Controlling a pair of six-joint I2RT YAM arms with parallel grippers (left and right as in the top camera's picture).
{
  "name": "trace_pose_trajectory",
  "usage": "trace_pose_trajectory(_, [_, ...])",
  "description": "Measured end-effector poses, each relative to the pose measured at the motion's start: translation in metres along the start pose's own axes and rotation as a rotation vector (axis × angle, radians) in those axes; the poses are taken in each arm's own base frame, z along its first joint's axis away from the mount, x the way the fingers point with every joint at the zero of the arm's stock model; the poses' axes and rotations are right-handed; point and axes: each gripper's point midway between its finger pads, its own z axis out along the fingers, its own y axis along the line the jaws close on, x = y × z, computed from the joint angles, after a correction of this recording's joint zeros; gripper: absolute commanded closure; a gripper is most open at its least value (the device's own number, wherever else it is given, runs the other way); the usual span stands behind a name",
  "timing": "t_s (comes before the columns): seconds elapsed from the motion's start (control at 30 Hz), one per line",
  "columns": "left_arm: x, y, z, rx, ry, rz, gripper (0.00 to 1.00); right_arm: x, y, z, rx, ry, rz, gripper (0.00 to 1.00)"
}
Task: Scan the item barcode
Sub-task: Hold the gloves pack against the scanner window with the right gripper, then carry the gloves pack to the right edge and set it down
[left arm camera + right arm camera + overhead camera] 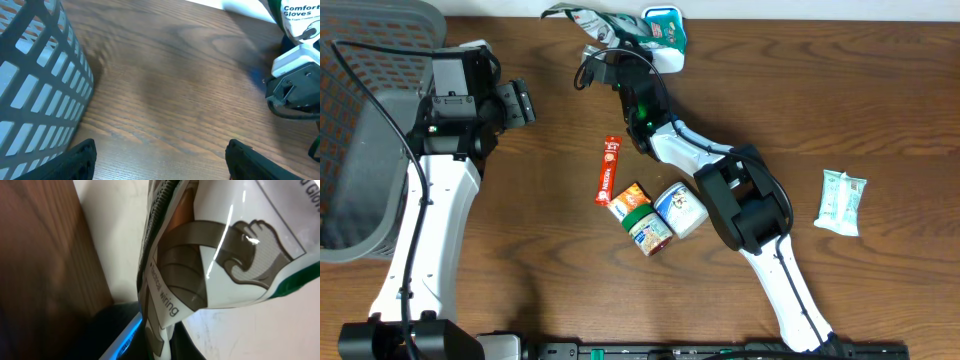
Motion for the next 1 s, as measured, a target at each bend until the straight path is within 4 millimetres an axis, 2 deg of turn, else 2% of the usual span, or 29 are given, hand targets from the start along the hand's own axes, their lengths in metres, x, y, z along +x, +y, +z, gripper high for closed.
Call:
trace_pose_trajectory(0.17, [0.000, 0.000, 0.000, 0.000, 0.000, 0.000, 0.17, 0.000, -0.004, 0.000, 0.018, 0.004, 0.052, 0.99])
trace_pose_trajectory(0.43, [0.000, 0.000, 0.000, 0.000, 0.000, 0.000, 0.17, -0.006, -0.031, -0.002, 0.117, -0.025, 0.152, 0.99])
trace_pose_trajectory(0.53, [0.000, 0.000, 0.000, 0.000, 0.000, 0.000, 0.17, -0.006, -0.036, -0.003, 0.116, -0.022, 0.173, 0.99])
trace_pose_trajectory(0.63, [0.000, 0.000, 0.000, 0.000, 0.000, 0.000, 0.17, -0.007, -0.051, -0.007, 0.101, -0.006, 0.232, 0.99])
trace_pose_trajectory(0.77, [0.000, 0.000, 0.000, 0.000, 0.000, 0.000, 0.17, -0.009, -0.087, -0.024, 0.014, 0.032, 0.335, 0.99])
trace_pose_trajectory(0.87, [0.000, 0.000, 0.000, 0.000, 0.000, 0.000, 0.17, -0.008, -0.125, -0.053, -0.099, 0.058, 0.412, 0.99])
trace_pose_trajectory(0.9, [0.000, 0.000, 0.000, 0.000, 0.001, 0.000, 0.17, -0.008, -0.145, -0.069, -0.136, 0.060, 0.451, 0.99])
trace_pose_trajectory(1.0, [0.000, 0.000, 0.000, 0.000, 0.001, 0.000, 0.17, 0.003, -0.186, -0.108, -0.218, 0.070, 0.531, 0.99])
